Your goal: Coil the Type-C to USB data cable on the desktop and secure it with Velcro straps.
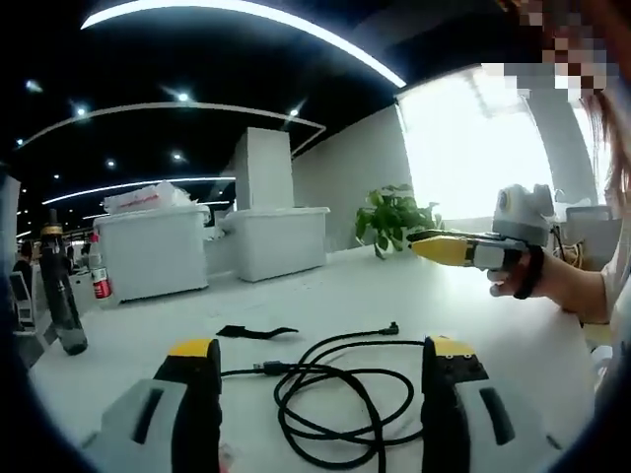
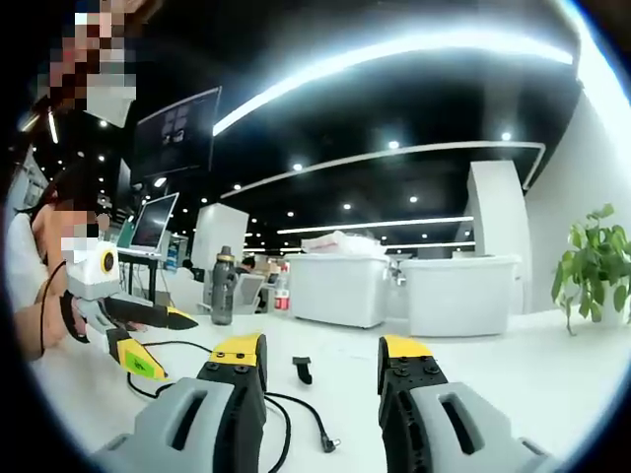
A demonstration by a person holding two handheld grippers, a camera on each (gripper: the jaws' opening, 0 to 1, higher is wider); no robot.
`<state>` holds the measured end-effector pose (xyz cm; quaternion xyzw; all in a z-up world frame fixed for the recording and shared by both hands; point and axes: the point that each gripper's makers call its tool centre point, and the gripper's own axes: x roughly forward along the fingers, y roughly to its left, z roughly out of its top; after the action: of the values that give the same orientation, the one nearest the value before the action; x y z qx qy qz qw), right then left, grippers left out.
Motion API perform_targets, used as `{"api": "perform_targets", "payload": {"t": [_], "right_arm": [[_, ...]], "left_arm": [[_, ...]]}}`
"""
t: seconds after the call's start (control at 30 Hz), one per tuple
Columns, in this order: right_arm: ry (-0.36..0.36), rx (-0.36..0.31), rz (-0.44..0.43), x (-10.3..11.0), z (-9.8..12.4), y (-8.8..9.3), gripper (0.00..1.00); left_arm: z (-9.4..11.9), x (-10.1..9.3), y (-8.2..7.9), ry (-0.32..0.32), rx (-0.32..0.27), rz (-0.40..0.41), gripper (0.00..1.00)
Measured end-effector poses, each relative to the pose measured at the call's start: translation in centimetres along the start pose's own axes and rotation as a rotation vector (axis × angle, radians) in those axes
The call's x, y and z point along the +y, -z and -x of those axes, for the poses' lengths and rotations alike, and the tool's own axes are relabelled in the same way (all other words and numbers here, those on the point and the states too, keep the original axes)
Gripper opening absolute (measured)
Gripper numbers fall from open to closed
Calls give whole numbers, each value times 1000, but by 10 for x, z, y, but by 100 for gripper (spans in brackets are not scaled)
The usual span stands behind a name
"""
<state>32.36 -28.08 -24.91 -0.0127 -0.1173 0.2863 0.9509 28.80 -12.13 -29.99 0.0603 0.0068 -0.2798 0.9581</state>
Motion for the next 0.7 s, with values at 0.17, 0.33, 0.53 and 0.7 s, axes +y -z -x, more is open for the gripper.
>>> {"api": "perform_targets", "payload": {"t": [0.17, 0.33, 0.53, 0.7], "right_arm": [[1, 6, -3, -1, 0, 2, 44], [9, 36, -23, -5, -2, 12, 44], [12, 42, -43, -6, 0, 14, 44], [14, 55, -53, -6, 0, 17, 44]], "left_arm": [[-8, 9, -5, 5, 9, -7, 81], [-15, 18, -23, 54, -8, 69, 81], [-18, 20, -28, 122, 49, -77, 82], [-25, 16, -23, 234, 102, -150, 87]]}}
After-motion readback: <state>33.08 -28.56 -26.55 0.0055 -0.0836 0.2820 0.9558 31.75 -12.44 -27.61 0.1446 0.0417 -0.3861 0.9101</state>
